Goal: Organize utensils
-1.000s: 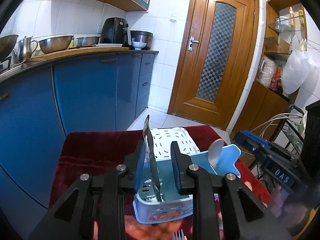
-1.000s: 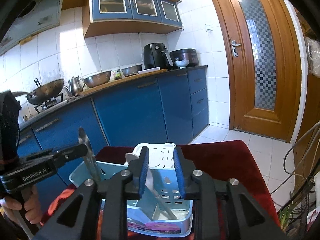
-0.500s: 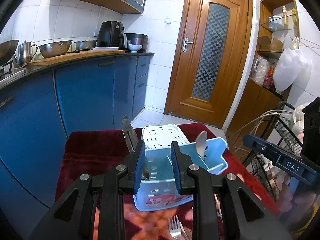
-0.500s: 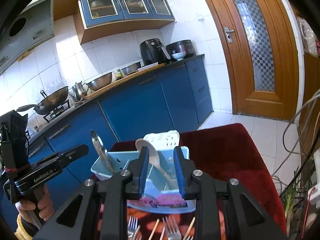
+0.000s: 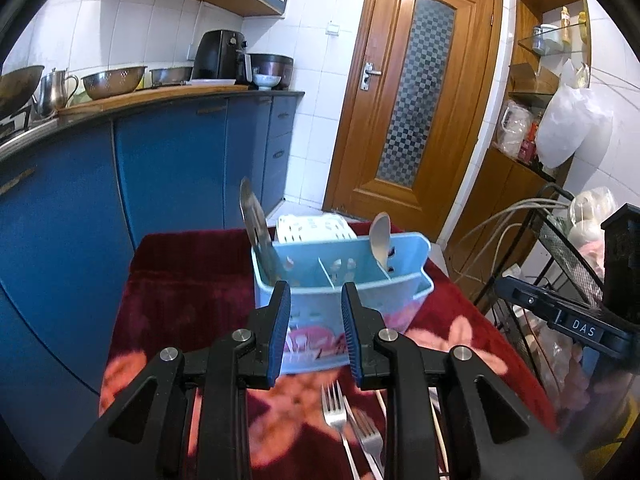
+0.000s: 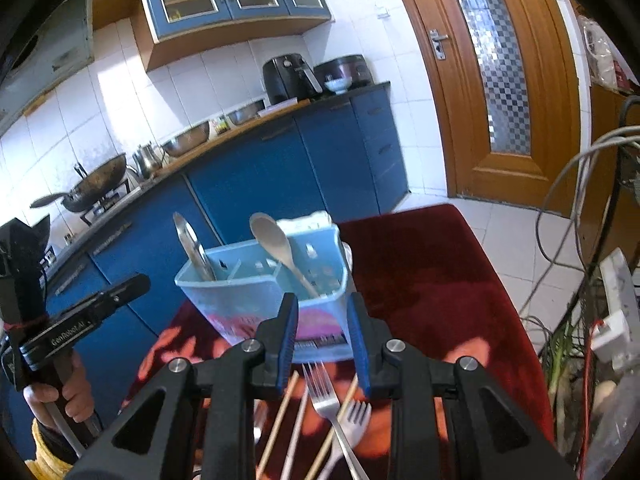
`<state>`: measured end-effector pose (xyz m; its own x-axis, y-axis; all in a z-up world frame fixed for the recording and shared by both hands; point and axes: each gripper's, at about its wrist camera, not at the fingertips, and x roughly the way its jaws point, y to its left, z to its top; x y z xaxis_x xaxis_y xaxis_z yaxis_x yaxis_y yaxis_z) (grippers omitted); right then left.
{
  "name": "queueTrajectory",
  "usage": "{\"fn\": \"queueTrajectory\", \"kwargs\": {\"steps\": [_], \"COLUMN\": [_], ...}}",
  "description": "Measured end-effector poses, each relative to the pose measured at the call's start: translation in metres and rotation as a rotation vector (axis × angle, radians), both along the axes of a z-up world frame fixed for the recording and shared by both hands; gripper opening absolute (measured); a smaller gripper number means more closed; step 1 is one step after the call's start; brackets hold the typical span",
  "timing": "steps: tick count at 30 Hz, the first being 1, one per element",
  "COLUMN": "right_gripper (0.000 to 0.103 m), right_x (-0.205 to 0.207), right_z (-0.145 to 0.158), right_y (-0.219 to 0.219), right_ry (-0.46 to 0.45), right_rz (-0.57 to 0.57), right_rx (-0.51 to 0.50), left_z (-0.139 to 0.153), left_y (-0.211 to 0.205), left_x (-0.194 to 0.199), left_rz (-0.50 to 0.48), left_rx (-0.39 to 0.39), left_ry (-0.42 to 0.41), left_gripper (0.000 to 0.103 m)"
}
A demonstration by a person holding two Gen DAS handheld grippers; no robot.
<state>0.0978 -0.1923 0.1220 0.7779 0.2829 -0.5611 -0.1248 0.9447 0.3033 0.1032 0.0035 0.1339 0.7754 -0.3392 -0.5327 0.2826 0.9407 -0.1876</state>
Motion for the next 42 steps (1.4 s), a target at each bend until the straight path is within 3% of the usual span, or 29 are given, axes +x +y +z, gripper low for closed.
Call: {"fn": "queueTrajectory", "kwargs": {"steps": [24, 42], "right_gripper": [0.028, 0.028], "right_x": [-0.003, 0.011], "right_z": [-0.075, -0.117], "right_y": [0.023, 0.004], "right_ry": [0.205, 0.324], "right_rz": [0.079, 0.061], "right_rx": [-0.104, -0.030], "left_z": [-0.102, -0.156], "left_y": [-0.010, -0.025], "left_x": [0.009, 0.033], "left_rz": [-0.015, -0.059], "left_rx": [-0.012, -0.066], "left_ry": [0.276, 0.428], "left_gripper": [0.026, 0.026]}}
